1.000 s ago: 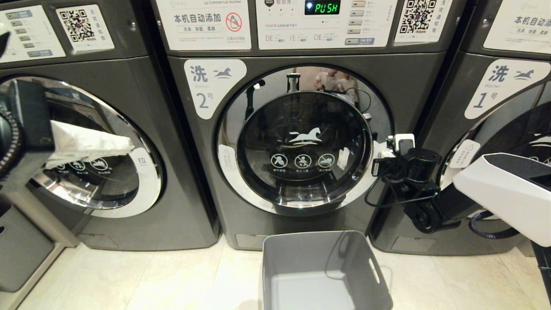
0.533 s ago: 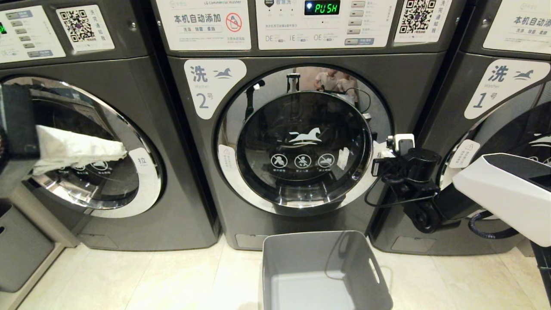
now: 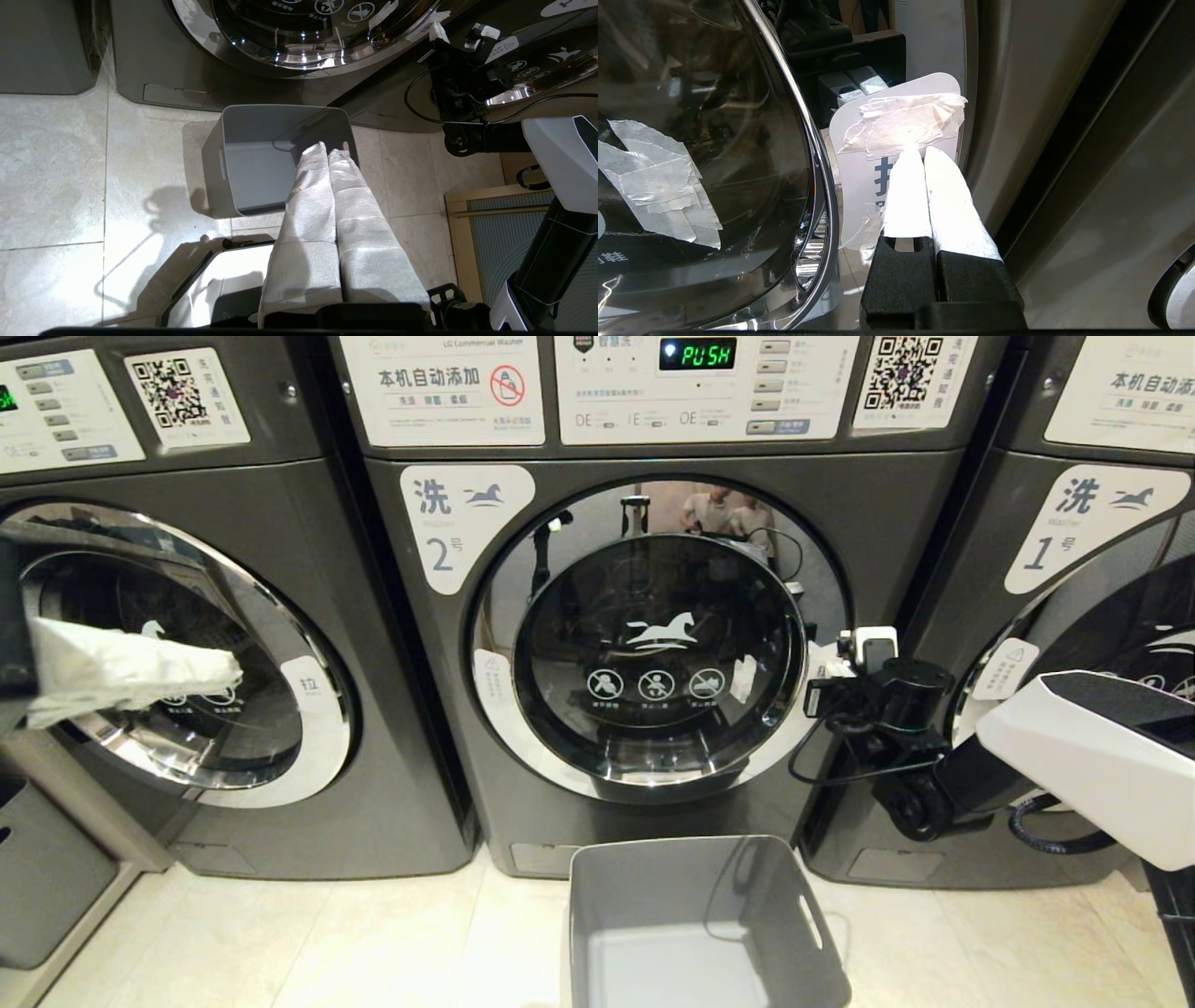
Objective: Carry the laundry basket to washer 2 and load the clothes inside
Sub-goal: Press the washing machine door tightly with the right hand
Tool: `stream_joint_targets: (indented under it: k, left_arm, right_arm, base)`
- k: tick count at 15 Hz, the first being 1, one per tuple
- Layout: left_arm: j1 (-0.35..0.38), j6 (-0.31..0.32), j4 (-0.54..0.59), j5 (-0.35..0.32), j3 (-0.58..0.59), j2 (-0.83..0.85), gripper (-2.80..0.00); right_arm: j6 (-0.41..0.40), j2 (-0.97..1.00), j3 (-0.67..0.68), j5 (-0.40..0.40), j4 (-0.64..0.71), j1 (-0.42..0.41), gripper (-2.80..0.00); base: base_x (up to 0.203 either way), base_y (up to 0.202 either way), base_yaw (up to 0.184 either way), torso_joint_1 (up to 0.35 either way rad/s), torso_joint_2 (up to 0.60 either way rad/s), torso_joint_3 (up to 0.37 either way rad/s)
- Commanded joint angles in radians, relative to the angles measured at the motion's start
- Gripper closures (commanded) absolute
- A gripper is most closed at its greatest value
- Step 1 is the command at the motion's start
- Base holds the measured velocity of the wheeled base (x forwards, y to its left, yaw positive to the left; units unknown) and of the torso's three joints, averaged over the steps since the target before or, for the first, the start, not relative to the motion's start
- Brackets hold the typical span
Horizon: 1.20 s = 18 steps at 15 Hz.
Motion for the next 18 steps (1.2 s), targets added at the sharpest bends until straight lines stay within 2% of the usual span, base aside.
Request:
stream_joint_targets:
  k: [1, 11, 18]
  left_arm:
    - [0.0, -0.003, 0.003, 0.002, 0.004, -0.009, 0.0]
    - [0.0, -0.004, 0.022, 0.004, 0.005, -0.026, 0.0]
    - [0.0, -0.004, 0.02, 0.004, 0.004, -0.031, 0.0]
  right_arm:
    - [-0.002, -0.001, 0.002, -0.001, -0.011, 0.0, 0.0]
    - [-0.014, -0.005, 0.002, -0.003, -0.012, -0.013, 0.0]
    - [-0.011, -0.158, 0.197, -0.001, -0.013, -0.007, 0.0]
  base:
    - [0.0, 0.0, 0.0, 0.0, 0.0, 0.0]
    - [0.0, 0.0, 0.0, 0.0, 0.0, 0.0]
    - [0.0, 0.0, 0.0, 0.0, 0.0, 0.0]
